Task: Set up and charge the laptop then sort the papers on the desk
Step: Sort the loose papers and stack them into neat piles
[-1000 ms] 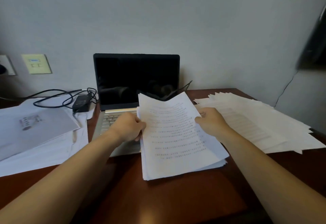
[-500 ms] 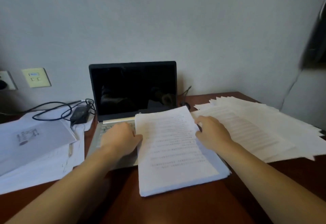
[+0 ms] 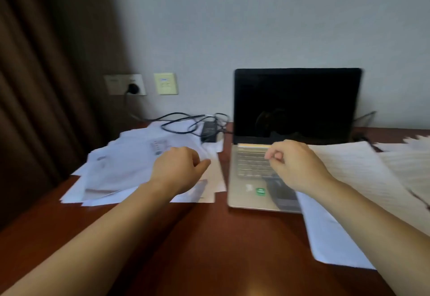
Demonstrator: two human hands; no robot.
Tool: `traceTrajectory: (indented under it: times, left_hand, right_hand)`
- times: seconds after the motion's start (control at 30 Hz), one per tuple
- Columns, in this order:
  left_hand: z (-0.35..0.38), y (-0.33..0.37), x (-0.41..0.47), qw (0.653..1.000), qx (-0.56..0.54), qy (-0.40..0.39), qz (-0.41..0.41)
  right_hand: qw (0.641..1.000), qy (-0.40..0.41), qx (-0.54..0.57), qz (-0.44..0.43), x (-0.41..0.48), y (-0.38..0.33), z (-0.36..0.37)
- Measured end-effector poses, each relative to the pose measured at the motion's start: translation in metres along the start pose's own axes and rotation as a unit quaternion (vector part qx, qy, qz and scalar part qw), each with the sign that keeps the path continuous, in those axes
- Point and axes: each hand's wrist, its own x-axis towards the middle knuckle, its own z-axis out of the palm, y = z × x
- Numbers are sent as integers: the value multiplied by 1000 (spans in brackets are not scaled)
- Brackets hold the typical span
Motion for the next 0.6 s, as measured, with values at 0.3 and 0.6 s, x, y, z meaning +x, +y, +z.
traceTrajectory:
  times: [0.3,0.6]
  left_hand:
    - [4,-120,-1,985,76,-154,2]
    - [-3,-128,-3,987,15,-94,127]
  right_hand:
    - [981,-108,19,-159,35,-102,81]
    - [961,-139,-14,-240,41,-116,123]
